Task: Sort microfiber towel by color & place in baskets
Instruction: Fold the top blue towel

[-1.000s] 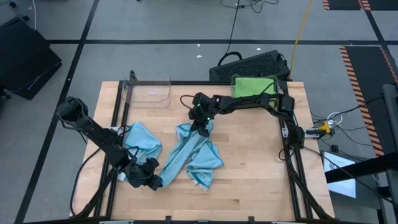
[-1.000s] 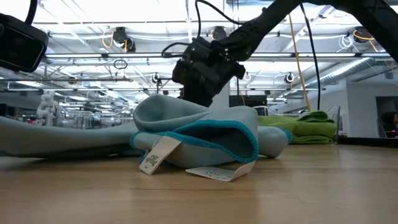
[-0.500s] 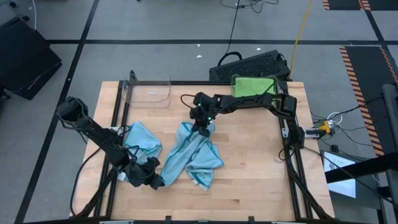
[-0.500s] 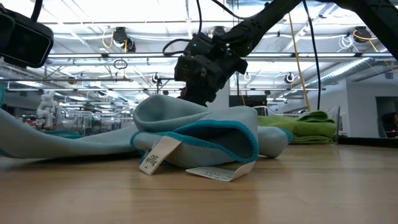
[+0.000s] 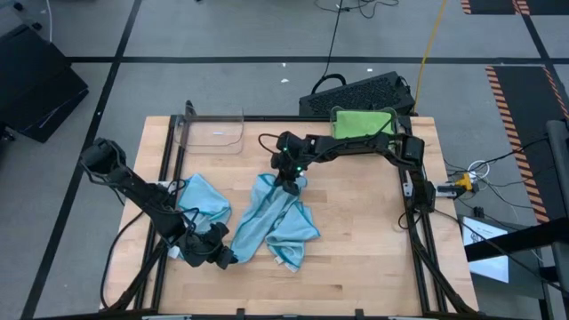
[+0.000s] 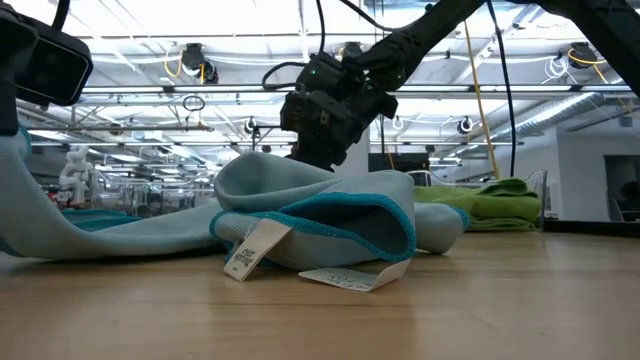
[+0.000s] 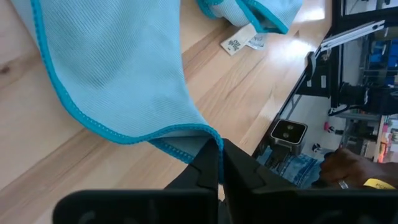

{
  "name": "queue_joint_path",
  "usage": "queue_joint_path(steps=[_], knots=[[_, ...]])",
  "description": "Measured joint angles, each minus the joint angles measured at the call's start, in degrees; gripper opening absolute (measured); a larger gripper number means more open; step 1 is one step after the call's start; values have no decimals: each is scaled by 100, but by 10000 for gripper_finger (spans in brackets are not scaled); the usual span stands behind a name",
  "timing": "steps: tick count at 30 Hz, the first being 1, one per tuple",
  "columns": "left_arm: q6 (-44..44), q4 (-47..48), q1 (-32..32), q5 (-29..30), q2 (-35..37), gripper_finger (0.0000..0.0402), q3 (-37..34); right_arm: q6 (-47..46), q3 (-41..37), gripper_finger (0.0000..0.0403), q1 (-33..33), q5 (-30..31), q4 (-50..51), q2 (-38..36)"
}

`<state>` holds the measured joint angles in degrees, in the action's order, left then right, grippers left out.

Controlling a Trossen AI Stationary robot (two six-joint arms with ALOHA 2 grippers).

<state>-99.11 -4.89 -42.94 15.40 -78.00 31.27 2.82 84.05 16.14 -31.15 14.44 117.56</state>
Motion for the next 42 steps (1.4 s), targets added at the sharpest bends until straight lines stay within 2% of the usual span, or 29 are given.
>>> queue_joint_path(steps=[10, 16, 22, 26, 28, 33, 36, 39, 42], knots=[[182, -2, 0, 11, 0, 11, 0, -94, 0, 20, 0, 134, -3, 0], [182, -5, 0, 15, 0, 5, 0, -57, 0, 5, 0, 144, -6, 0], [179, -9, 0, 15, 0, 16, 0, -173, 0, 56, -2, 429, -184, 0], [178, -10, 0, 15, 0, 6, 0, -204, 0, 85, -2, 410, -385, 0], [166, -9, 0, 17, 0, 5, 0, -236, 0, 79, -2, 406, -391, 0], [149, -9, 0, 19, 0, 16, 0, -261, 0, 25, -14, 403, -389, 0], [144, -9, 0, 20, 0, 7, 0, 8, 0, 16, -26, 436, -339, 0], [139, -11, 0, 20, 0, 6, 0, 271, 0, 41, -28, 430, -345, 0], [133, -13, 0, 20, 0, 15, 0, 556, 0, 89, -46, 417, -399, 0]])
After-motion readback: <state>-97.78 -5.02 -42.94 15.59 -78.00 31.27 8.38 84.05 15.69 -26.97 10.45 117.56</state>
